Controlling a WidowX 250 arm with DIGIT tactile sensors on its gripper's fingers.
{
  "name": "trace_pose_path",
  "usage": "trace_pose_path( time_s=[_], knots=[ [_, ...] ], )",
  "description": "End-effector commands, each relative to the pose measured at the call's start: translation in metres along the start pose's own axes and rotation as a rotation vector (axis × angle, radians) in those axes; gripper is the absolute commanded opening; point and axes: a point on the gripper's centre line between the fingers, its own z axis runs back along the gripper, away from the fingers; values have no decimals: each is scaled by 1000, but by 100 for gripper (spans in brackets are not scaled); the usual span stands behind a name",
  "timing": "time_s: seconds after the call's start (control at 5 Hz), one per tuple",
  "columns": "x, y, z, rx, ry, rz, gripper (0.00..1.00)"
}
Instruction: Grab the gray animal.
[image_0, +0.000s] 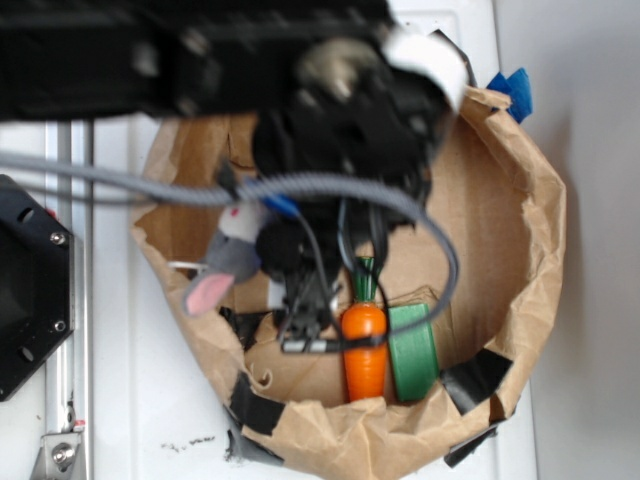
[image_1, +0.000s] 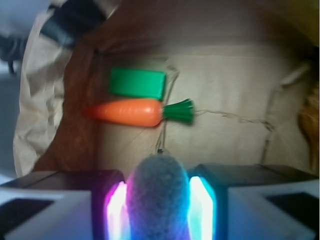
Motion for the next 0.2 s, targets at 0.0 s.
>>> trace_pose_path(
  time_s=[0.0],
  knots=[
    [18, 6, 16, 19, -80, -11, 0]
  ],
)
